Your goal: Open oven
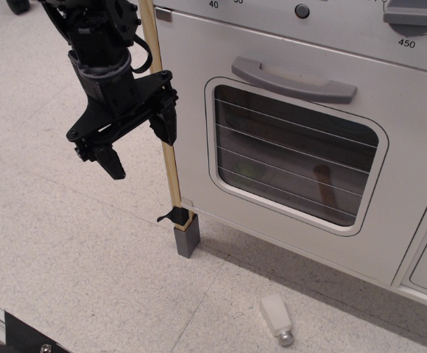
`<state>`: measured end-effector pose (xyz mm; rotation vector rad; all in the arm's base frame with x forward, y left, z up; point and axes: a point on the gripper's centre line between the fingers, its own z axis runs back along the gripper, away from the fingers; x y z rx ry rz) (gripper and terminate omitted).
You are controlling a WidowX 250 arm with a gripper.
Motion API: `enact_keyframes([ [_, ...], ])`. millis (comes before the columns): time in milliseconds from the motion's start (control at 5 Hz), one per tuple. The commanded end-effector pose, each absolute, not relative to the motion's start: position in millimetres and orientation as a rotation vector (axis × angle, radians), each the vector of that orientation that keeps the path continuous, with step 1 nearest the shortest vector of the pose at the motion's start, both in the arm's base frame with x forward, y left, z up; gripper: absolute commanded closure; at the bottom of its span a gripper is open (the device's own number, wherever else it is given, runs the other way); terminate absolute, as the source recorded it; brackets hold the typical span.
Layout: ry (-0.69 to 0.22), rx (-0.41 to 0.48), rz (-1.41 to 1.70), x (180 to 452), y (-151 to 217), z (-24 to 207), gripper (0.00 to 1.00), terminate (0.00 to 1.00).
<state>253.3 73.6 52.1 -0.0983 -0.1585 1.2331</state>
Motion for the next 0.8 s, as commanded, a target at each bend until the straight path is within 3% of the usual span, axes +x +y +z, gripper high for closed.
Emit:
enact_keyframes([
  [0, -0.158, -0.098, 1.233, 253, 74, 52, 0.0, 0.0],
  [200, -0.186, -0.121, 1.311, 268, 65, 57, 0.0, 0.0],
  [600, -0.177, -0.212, 1.432, 302, 48, 89, 0.0, 0.0],
])
